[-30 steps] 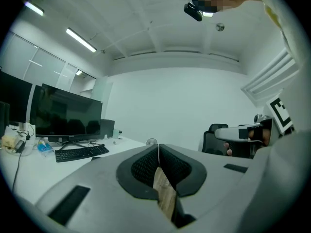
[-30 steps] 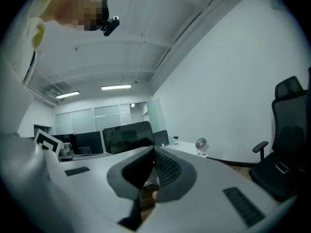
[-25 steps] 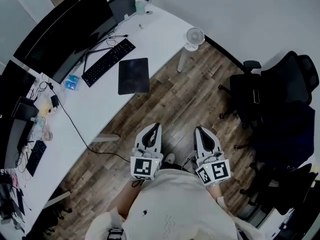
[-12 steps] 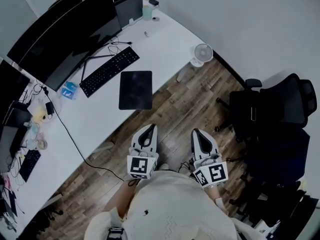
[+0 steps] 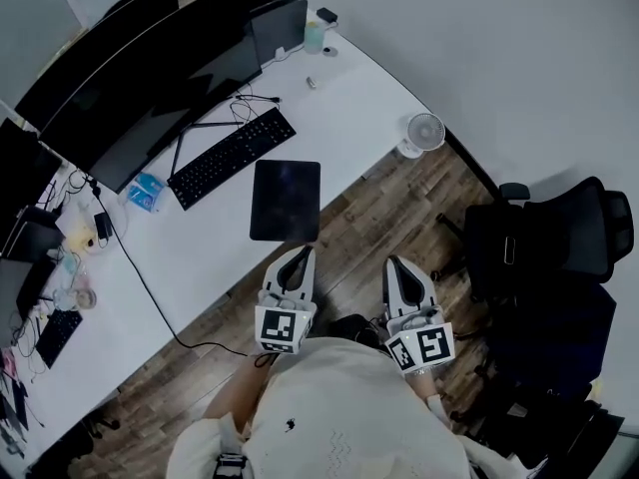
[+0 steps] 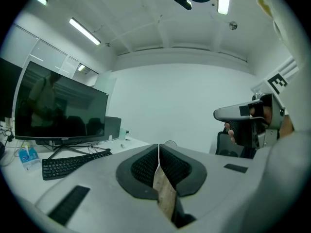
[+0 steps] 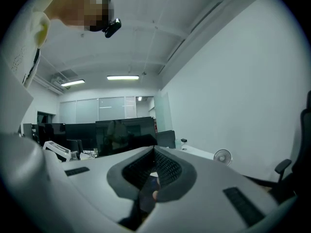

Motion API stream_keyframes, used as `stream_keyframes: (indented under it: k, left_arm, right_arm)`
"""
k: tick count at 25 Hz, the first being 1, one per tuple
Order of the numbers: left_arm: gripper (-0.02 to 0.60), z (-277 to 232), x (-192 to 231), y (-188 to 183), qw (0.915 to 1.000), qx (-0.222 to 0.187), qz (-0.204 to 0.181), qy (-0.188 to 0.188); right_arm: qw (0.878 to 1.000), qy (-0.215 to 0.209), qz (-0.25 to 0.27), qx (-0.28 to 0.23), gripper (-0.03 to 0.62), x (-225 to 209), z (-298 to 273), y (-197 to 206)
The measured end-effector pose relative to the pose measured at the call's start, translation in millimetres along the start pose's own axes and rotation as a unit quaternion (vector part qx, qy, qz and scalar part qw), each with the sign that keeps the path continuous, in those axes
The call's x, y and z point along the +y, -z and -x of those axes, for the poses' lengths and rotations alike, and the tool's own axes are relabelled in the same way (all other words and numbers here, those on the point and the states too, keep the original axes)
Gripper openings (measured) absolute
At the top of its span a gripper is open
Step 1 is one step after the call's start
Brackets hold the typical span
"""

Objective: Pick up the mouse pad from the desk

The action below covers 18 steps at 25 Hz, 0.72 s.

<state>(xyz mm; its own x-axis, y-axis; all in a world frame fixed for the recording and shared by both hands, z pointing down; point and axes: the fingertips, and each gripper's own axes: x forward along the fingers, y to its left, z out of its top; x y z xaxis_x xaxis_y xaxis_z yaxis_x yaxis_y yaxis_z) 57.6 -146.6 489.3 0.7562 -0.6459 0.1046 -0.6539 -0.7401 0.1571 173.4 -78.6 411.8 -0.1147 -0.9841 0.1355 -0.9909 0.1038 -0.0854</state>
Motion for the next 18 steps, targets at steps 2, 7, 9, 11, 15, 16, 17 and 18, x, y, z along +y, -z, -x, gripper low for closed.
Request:
stream_keyframes:
  k: [2, 7, 9, 11, 15, 16, 17, 18]
  left_arm:
    - [0.015, -1, 13, 7, 0.9999, 0.008, 0.007, -0.010]
    - [0.017, -2, 36, 27, 0.9972, 0.025, 0.053, -0.046]
    - [0.017, -5, 44, 35, 0.9950, 0.030, 0.074, -0.059]
    - [0.017, -6, 50, 43, 0.9921, 0.036, 0.094, -0.074]
    - [0.017, -13, 55, 62, 0.9868, 0.053, 0.121, -0.094]
    - [0.017, -15, 56, 67, 0.9856, 0.058, 0.124, -0.099]
    - [0.018, -17, 56, 72, 0.9839, 0.063, 0.130, -0.106]
    - [0.018, -19, 57, 77, 0.9817, 0.067, 0.137, -0.114]
  right_arm:
    - [1.000, -0.008, 0.003, 0.000, 0.002, 6, -12, -1]
    - [0.999, -0.039, 0.019, 0.013, 0.002, 18, -31, 1]
    - [0.999, -0.048, 0.020, 0.015, 0.002, 17, -40, 2]
    - [0.998, -0.060, 0.017, 0.020, 0.002, 16, -48, 4]
    - [0.995, -0.098, 0.013, 0.033, 0.002, 13, -61, 8]
    - [0.993, -0.109, 0.014, 0.037, 0.002, 12, -65, 10]
    - [0.992, -0.120, 0.015, 0.042, 0.002, 10, -70, 10]
    - [0.990, -0.129, 0.016, 0.045, 0.002, 7, -74, 10]
